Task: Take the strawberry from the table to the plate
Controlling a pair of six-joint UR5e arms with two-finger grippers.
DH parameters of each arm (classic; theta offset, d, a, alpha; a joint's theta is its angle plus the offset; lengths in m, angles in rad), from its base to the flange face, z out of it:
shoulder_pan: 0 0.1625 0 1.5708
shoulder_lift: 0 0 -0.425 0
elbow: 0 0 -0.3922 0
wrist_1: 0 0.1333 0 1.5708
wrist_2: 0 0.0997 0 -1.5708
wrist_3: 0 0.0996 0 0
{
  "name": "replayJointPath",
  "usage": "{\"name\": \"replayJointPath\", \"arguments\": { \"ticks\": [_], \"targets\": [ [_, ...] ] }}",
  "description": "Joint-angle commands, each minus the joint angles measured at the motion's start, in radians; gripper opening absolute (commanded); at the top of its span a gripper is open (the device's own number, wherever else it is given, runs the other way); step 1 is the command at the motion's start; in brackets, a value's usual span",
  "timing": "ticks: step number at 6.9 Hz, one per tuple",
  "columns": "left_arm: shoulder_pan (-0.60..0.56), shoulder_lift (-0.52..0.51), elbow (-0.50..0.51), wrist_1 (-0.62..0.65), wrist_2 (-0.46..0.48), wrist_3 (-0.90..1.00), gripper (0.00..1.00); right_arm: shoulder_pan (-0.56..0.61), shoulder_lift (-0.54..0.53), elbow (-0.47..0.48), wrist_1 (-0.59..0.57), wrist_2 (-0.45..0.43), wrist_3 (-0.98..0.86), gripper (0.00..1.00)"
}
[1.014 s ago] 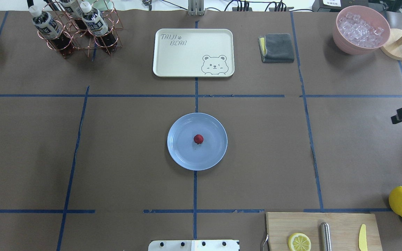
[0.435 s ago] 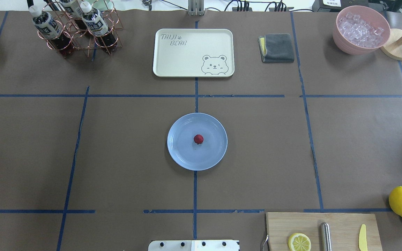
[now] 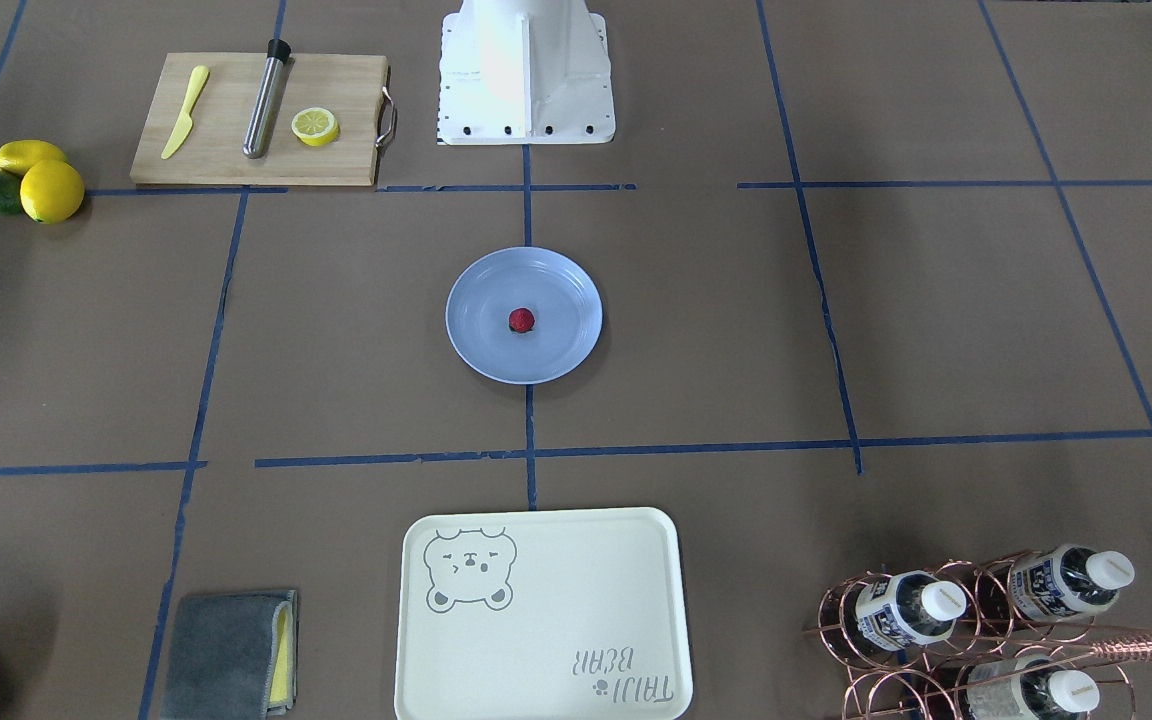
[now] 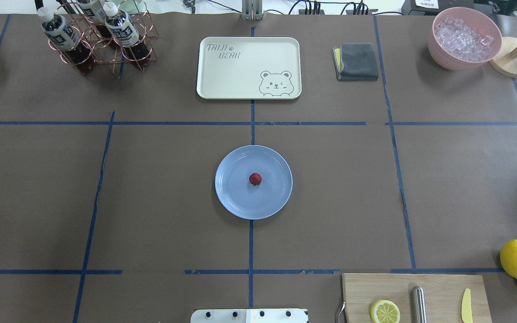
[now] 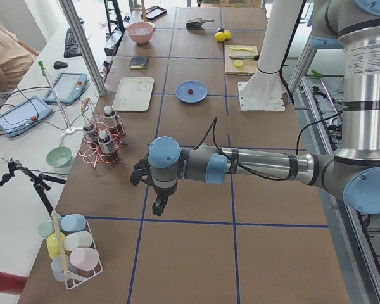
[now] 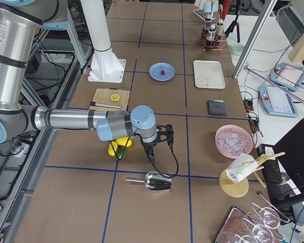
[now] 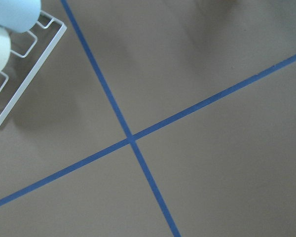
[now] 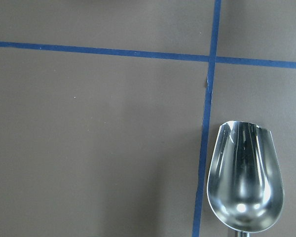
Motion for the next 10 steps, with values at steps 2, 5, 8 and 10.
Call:
{"name": "replayJointPath", "arguments": {
  "ticks": [2,5,8,10],
  "targets": [
    [-0.001,0.016,-0.088,0.015,-0.034,-0.024,1.0,-0.009,0.055,-0.01,-0.094,0.044,-0.008,1.0],
    [-0.004,0.019,-0.088,0.004,0.094,-0.014,1.0,0.008,0.097,0.01,-0.166,0.006,-0.014,1.0],
    [-0.001,0.076,-0.079,-0.029,0.091,0.098,1.0,0.002,0.123,0.013,-0.167,-0.042,-0.013,1.0],
    [-0.006,0.076,-0.094,-0.031,0.081,0.098,1.0,-0.001,0.108,0.019,-0.165,-0.04,-0.013,1.0]
  ]
}}
